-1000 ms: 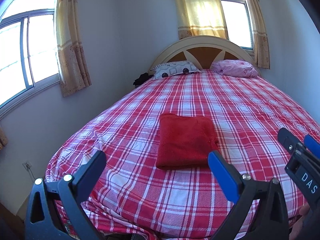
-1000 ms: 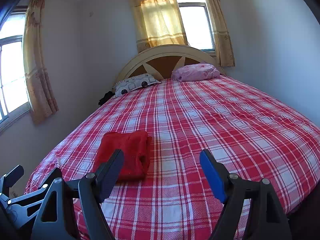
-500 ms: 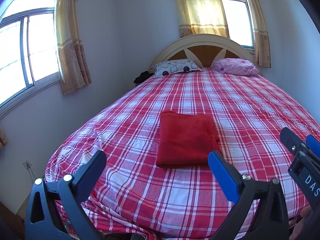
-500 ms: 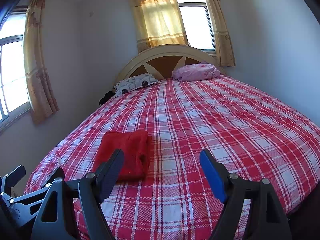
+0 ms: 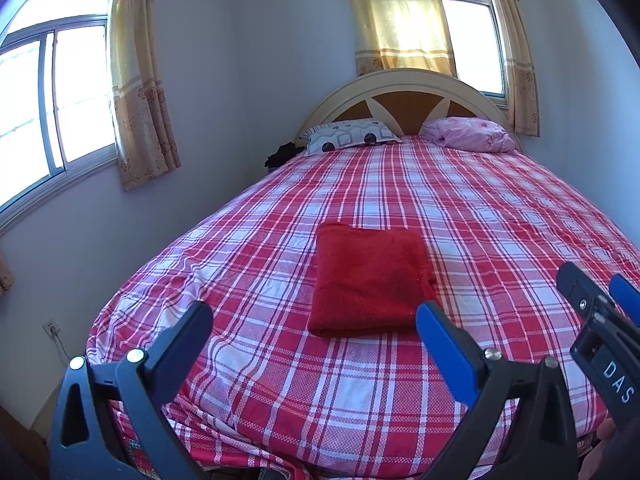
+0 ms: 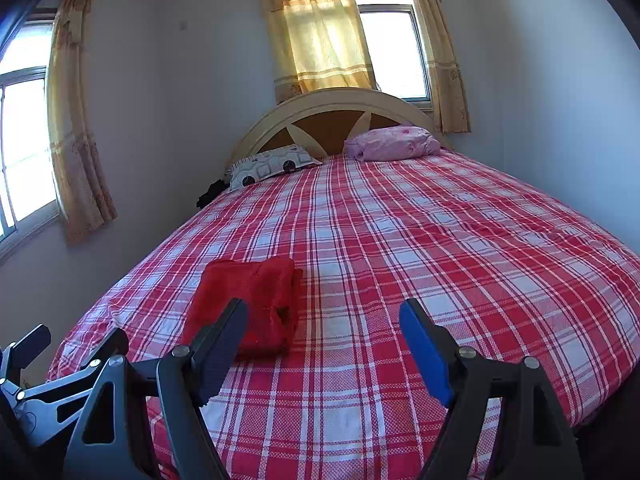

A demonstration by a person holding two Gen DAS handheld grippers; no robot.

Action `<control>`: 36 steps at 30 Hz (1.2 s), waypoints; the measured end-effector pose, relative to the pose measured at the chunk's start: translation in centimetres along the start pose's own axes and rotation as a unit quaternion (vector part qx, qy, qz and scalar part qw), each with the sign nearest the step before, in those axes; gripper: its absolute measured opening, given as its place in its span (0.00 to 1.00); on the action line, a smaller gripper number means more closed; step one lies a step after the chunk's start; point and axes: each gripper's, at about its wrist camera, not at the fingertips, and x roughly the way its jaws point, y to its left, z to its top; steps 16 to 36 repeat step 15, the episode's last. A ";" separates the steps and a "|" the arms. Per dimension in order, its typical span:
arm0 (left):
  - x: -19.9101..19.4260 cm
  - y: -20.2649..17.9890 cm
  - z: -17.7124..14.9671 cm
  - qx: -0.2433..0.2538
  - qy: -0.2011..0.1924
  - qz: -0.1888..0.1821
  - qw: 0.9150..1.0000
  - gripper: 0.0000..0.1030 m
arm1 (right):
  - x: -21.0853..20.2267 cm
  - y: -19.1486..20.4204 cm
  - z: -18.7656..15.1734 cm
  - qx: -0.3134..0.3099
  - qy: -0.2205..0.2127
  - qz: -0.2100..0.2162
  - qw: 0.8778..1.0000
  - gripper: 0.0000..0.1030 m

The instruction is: Fold small clothes

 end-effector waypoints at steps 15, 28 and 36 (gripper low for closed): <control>0.8 0.9 0.0 -0.019 0.012 -0.029 0.999 1.00 | 0.2 -0.3 0.1 0.005 0.001 -0.003 1.000 0.76; 0.8 0.9 0.0 -0.019 0.012 -0.029 0.999 1.00 | 0.2 -0.3 0.1 0.005 0.001 -0.003 1.000 0.76; 0.8 0.9 0.0 -0.019 0.012 -0.029 0.999 1.00 | 0.2 -0.3 0.1 0.005 0.001 -0.003 1.000 0.76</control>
